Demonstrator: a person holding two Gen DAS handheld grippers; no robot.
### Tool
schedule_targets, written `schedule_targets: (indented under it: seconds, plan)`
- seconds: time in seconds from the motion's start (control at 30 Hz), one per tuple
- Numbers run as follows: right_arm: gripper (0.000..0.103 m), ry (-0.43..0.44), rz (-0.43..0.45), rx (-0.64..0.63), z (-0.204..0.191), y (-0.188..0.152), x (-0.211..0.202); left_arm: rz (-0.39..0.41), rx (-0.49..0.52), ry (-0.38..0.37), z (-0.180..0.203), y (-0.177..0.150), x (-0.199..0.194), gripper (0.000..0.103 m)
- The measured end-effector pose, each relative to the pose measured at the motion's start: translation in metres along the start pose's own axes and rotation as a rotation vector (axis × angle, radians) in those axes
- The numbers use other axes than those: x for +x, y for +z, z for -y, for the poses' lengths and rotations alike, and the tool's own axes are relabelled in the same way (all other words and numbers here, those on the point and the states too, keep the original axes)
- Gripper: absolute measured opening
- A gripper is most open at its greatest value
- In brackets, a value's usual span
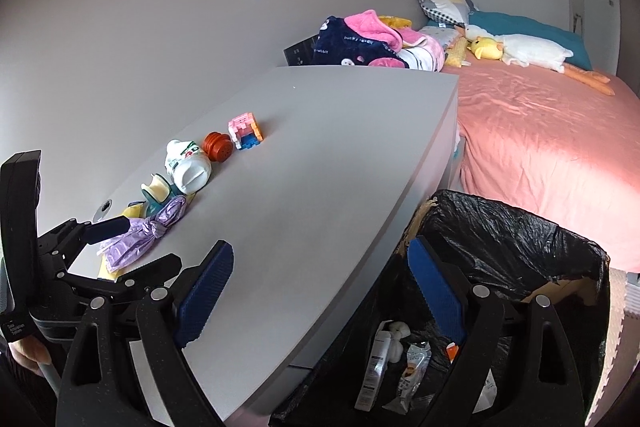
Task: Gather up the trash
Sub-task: 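Move both grippers back over the desk toward the purple plastic bag, then grasp the knotted purple plastic bag with the left gripper and lift it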
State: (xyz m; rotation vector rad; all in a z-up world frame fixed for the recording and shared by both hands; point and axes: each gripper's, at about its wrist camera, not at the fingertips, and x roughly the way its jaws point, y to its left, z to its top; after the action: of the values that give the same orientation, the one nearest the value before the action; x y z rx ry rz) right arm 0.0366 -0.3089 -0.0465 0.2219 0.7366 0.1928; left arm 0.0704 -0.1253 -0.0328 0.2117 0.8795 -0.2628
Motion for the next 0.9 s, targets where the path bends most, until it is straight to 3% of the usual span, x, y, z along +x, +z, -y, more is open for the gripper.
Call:
schedule_targets:
  seconds: [0.3,0.6,0.9]
  plan:
    - [0.089,0.015,-0.028,-0.013,-0.011,0.006,0.02,-0.014,0.01,0.061,-0.028,0.001,0.016,0.097]
    - [0.089,0.037,-0.047,-0.019,-0.021,0.007,0.035,-0.056,-0.06,0.071,-0.061,0.001,0.034,0.096]
    - [0.078,0.048,-0.074,-0.032,-0.031,0.008,0.046,-0.126,-0.096,0.07,-0.071,-0.004,0.054,0.073]
